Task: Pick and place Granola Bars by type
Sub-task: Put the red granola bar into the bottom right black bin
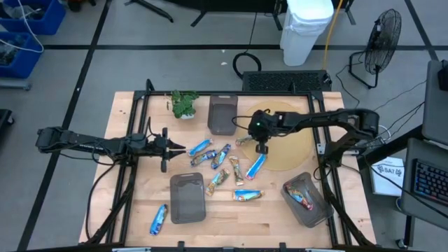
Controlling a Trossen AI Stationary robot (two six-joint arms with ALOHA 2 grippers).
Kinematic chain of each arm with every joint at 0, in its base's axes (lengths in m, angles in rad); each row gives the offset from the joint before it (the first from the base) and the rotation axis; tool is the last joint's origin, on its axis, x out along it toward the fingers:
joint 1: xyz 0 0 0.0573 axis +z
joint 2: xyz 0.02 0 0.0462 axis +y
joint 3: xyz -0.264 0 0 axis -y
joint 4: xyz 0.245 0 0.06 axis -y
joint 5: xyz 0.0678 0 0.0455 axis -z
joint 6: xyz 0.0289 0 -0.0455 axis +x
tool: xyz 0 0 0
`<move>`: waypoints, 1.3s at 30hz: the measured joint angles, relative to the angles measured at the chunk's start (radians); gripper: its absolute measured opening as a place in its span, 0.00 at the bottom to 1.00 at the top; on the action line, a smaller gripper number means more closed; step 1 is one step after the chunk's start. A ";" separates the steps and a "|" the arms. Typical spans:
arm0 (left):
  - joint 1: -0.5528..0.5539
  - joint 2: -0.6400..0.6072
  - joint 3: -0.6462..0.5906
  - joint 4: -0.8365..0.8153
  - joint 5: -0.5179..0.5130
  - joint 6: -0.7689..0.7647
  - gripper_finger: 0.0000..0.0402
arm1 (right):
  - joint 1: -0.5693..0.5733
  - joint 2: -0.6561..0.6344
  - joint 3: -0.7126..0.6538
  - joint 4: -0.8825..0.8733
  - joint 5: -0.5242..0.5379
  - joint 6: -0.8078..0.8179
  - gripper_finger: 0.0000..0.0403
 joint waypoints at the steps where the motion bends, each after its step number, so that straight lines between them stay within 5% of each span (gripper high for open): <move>1: 0.000 0.000 0.000 0.000 0.000 0.000 0.18 | 0.000 -0.017 0.000 -0.001 -0.001 0.004 0.00; 18: 0.000 0.000 0.000 -0.002 0.000 0.000 0.18 | 0.000 -0.313 -0.024 -0.031 0.000 0.063 0.00; 31: 0.000 0.000 0.000 -0.002 0.000 0.003 0.18 | 0.001 -0.484 -0.168 0.057 -0.027 0.161 0.00; 39: 0.000 0.000 0.000 -0.002 0.000 0.004 0.18 | 0.007 -0.593 -0.334 0.257 -0.104 0.212 0.00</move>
